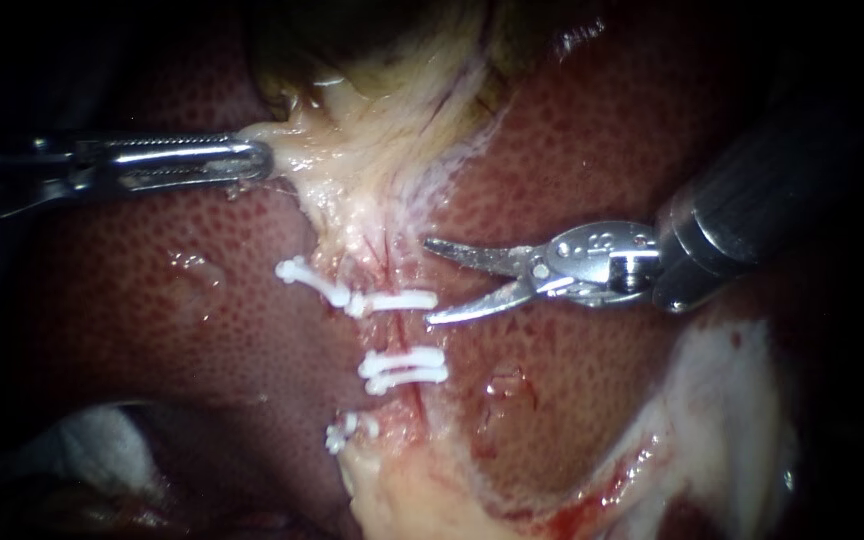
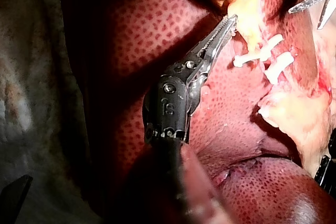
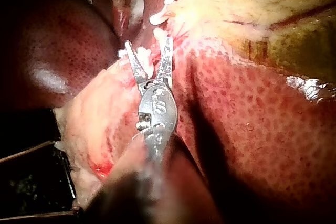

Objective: Go to the cutting position right tube

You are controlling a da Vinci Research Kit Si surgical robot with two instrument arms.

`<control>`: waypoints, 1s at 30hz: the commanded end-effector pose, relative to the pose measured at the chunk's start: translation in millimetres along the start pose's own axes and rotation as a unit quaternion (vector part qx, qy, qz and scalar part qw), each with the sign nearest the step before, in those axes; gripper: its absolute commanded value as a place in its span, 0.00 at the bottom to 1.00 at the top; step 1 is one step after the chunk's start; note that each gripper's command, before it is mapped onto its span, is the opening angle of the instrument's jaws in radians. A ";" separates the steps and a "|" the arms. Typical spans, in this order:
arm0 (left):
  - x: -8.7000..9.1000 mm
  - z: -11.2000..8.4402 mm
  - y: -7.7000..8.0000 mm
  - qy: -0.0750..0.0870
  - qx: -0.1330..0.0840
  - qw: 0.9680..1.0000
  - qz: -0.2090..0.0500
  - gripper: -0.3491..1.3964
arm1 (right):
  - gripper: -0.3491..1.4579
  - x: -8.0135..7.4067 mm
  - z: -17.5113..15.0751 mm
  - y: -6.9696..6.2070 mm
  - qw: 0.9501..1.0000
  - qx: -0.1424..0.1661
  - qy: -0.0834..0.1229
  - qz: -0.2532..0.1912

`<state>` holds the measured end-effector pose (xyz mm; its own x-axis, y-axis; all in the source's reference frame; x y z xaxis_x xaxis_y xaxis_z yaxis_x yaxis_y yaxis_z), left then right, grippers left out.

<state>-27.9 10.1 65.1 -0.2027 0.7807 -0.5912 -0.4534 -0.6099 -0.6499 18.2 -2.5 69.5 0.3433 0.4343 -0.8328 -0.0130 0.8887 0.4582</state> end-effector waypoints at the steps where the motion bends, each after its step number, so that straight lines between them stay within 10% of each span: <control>1: 0.0 0.0 0.0 0.000 0.000 1.000 0.000 0.00 | 0.99 0.0 0.0 0.0 1.000 0.001 0.000 0.000; 10: 0.0 -0.3 -0.1 0.000 0.001 1.000 0.000 0.00 | 0.99 -1.3 0.6 -1.0 1.000 0.018 -0.022 -0.006; 30: 0.3 -1.5 -0.5 0.001 0.004 1.000 -0.002 0.00 | 0.99 -9.6 2.7 -1.9 0.994 0.053 -0.094 0.029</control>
<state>-26.4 10.4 64.5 -0.1987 0.7826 -0.5899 -0.4608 -0.6058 -0.6486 17.4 -8.9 77.8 0.5185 0.4412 -0.7324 0.0596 0.8358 0.5457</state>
